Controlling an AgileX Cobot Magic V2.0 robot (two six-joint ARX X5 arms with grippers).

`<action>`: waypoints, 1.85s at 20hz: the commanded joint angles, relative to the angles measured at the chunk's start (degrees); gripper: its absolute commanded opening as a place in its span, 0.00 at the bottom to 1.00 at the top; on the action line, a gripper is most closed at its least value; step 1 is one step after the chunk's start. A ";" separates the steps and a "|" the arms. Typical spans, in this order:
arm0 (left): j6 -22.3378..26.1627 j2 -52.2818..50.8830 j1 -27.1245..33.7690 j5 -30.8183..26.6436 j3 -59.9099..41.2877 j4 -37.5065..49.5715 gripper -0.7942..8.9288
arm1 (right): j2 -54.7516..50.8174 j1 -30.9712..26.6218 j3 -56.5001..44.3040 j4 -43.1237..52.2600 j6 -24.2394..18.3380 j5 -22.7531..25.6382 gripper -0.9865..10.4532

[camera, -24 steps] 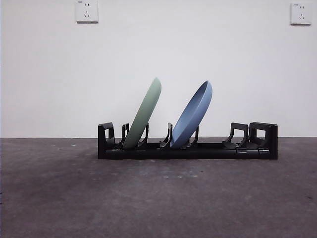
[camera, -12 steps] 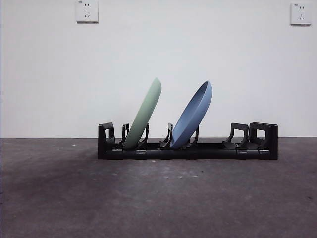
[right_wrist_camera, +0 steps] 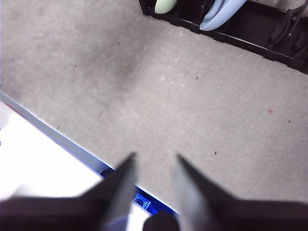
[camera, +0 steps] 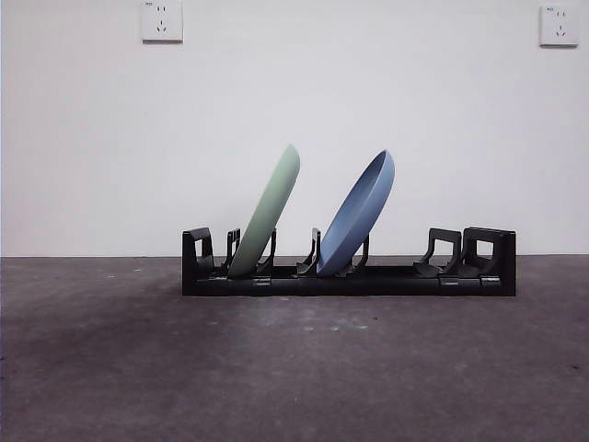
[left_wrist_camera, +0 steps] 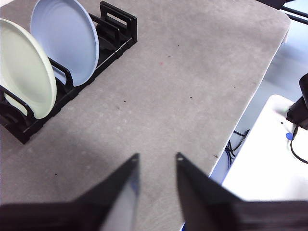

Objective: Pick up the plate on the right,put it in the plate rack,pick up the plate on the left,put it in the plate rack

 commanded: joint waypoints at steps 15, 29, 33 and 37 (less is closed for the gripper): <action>0.09 0.15 -0.17 -0.44 0.02 0.22 0.08 | 0.00 0.07 -0.46 -1.18 3.02 8.09 0.09; 23.96 -2.03 17.27 7.85 -0.17 22.45 0.08 | 0.00 0.07 -0.46 -1.18 3.02 11.78 0.09; 28.68 -8.72 31.47 14.32 -5.09 23.67 0.08 | 0.31 0.07 -0.46 -1.18 3.02 11.80 0.09; 29.11 -19.71 38.47 14.12 -20.79 35.71 0.08 | 1.05 0.07 -0.44 -1.18 3.02 11.78 0.09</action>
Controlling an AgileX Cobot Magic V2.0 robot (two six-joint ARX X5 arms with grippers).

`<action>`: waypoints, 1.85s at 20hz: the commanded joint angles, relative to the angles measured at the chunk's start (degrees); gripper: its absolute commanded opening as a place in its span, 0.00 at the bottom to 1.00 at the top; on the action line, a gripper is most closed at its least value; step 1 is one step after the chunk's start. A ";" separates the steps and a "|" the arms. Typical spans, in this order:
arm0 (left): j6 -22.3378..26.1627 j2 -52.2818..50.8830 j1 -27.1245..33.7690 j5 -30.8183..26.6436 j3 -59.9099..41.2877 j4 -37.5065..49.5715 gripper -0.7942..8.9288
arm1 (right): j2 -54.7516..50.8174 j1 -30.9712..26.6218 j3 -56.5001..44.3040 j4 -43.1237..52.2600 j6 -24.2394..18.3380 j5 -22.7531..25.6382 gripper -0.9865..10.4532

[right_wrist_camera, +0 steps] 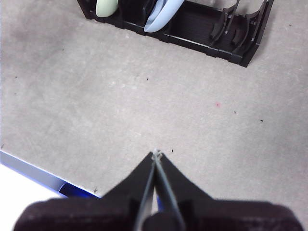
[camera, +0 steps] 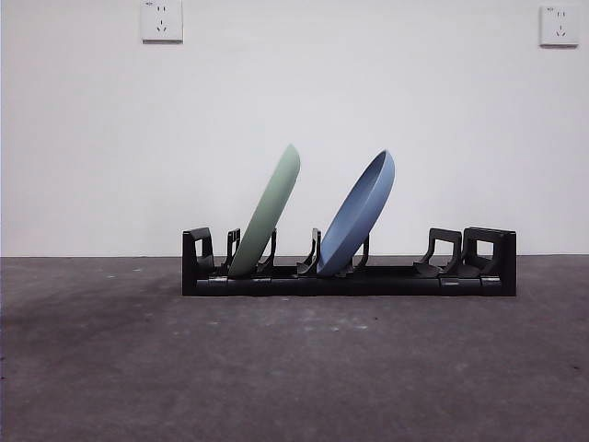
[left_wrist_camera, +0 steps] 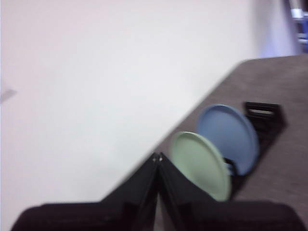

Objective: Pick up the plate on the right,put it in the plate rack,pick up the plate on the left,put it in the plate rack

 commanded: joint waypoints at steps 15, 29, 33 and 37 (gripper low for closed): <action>-21.40 -33.64 8.09 -21.86 -60.81 30.25 0.08 | 5.95 0.07 -0.31 -1.20 0.39 0.52 0.09; -30.23 -36.26 8.98 -21.40 -64.59 21.68 0.08 | 9.84 0.04 -0.31 1.22 0.39 0.59 0.09; -30.25 -36.26 8.98 -21.42 -64.59 21.68 0.08 | 10.01 0.04 -0.31 3.93 0.39 0.57 0.09; -30.25 -36.24 8.98 -21.42 -64.59 21.68 0.08 | 10.03 0.04 -0.31 6.51 0.39 0.57 0.09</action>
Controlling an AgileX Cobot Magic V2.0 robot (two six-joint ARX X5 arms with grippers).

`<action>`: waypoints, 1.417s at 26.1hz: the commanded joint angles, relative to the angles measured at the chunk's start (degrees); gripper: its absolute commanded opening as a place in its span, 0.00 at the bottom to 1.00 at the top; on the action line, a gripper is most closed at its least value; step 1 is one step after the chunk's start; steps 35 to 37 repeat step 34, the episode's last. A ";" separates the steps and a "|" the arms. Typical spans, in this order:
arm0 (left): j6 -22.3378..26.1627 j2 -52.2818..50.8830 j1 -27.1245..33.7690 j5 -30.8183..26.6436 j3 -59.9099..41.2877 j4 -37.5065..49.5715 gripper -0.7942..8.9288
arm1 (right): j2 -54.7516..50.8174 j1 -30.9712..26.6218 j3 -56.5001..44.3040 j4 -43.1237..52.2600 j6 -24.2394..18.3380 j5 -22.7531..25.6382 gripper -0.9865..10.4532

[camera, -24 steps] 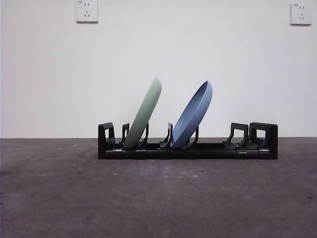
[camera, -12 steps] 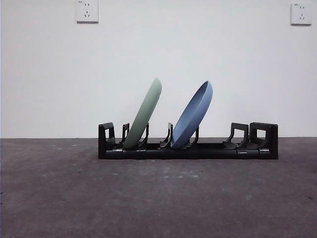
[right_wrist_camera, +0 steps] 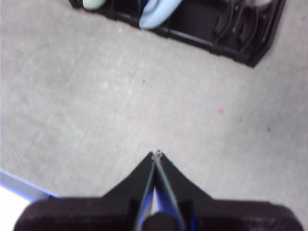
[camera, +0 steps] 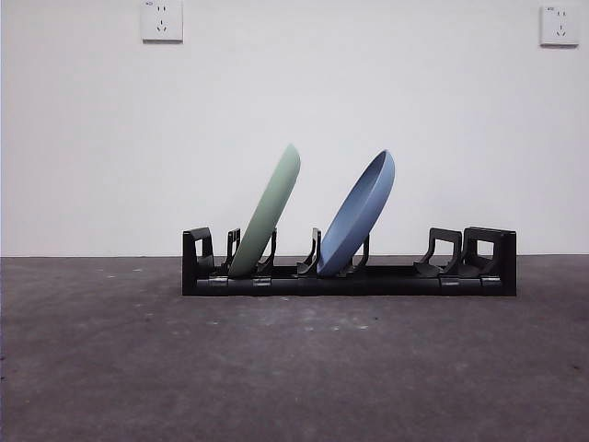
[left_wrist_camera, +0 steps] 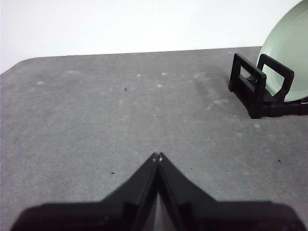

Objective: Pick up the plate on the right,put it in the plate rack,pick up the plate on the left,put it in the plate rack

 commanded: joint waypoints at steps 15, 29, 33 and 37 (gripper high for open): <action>-0.57 0.09 0.22 0.02 -0.61 0.39 0.08 | -23.19 -28.09 -6.91 27.32 -11.82 -4.09 0.09; -0.57 0.24 0.22 0.02 -0.61 0.39 0.08 | -49.62 -30.03 -57.40 58.12 -10.95 -4.07 0.09; -0.57 0.24 0.22 0.04 -0.61 0.39 0.08 | -54.75 -30.03 -68.43 62.79 -6.73 -3.39 0.09; -0.57 0.24 0.22 0.02 -0.61 0.39 0.08 | -55.80 -30.03 -70.55 63.54 -5.64 -2.89 0.09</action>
